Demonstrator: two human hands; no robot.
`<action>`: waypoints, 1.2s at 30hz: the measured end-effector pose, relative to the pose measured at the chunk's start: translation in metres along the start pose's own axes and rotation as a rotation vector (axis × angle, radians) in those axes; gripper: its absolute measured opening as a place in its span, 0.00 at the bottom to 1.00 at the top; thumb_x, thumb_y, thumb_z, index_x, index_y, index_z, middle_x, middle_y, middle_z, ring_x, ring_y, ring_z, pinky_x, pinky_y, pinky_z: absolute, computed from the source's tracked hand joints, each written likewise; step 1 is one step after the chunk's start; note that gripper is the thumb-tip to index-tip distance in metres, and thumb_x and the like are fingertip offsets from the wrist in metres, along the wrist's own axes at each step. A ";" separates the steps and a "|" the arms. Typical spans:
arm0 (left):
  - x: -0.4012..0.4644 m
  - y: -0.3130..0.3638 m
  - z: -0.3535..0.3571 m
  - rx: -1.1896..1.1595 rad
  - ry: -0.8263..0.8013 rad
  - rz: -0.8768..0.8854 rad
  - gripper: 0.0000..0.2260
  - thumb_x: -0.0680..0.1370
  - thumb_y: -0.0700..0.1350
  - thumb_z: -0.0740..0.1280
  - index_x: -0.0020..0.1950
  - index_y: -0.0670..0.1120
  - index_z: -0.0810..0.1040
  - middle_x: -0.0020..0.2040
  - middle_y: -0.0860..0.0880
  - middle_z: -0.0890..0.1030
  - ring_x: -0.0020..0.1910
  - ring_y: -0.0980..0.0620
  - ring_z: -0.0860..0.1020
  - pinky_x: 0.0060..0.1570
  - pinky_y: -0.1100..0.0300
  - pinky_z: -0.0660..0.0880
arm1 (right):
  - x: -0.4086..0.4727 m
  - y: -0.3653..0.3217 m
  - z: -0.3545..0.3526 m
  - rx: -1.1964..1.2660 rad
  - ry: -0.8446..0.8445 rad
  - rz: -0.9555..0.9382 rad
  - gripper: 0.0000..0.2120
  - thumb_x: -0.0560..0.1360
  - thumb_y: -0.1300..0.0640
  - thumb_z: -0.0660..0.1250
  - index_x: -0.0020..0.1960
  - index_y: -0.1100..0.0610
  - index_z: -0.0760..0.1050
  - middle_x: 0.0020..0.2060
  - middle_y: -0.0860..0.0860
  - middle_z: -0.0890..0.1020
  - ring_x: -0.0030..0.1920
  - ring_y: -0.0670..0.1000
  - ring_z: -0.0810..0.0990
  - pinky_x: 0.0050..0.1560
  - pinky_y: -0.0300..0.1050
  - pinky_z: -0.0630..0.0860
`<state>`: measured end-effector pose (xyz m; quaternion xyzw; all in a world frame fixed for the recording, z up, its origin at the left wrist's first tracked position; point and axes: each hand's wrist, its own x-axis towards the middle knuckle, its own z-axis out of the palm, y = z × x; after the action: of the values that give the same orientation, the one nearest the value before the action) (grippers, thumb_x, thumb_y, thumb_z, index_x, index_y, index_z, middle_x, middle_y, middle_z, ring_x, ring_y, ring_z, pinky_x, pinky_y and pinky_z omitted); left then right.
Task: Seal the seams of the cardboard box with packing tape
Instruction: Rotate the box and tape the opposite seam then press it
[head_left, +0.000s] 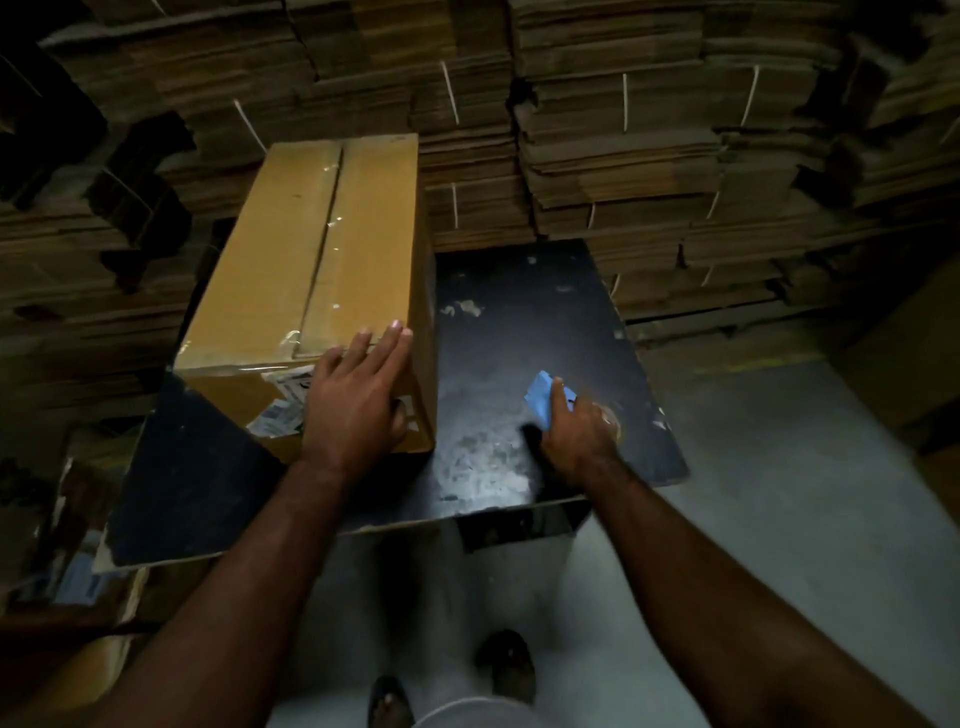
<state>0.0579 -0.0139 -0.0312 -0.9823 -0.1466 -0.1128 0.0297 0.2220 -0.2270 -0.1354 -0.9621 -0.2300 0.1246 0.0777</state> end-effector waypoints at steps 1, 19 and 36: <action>0.000 -0.001 0.002 -0.002 0.010 0.000 0.39 0.69 0.45 0.74 0.78 0.46 0.64 0.78 0.47 0.65 0.74 0.41 0.67 0.69 0.42 0.66 | -0.001 0.000 0.013 -0.044 -0.011 0.016 0.34 0.79 0.50 0.60 0.80 0.55 0.49 0.67 0.63 0.69 0.66 0.63 0.70 0.63 0.55 0.68; -0.007 0.002 0.005 0.005 -0.015 -0.017 0.44 0.69 0.47 0.72 0.81 0.46 0.54 0.81 0.47 0.56 0.78 0.41 0.58 0.74 0.37 0.57 | -0.005 -0.029 -0.017 -0.041 -0.103 -0.037 0.25 0.74 0.51 0.65 0.70 0.53 0.68 0.64 0.56 0.76 0.63 0.59 0.75 0.60 0.52 0.73; -0.076 -0.134 -0.031 -1.600 0.305 -1.424 0.14 0.82 0.52 0.64 0.47 0.43 0.82 0.35 0.49 0.80 0.27 0.53 0.72 0.27 0.60 0.68 | -0.049 -0.282 -0.109 0.462 0.333 -0.808 0.11 0.74 0.57 0.68 0.56 0.56 0.81 0.50 0.52 0.82 0.51 0.52 0.79 0.52 0.42 0.71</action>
<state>-0.0589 0.0896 -0.0148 -0.3815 -0.5622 -0.2881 -0.6748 0.0907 -0.0111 0.0373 -0.7605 -0.5353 -0.0232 0.3669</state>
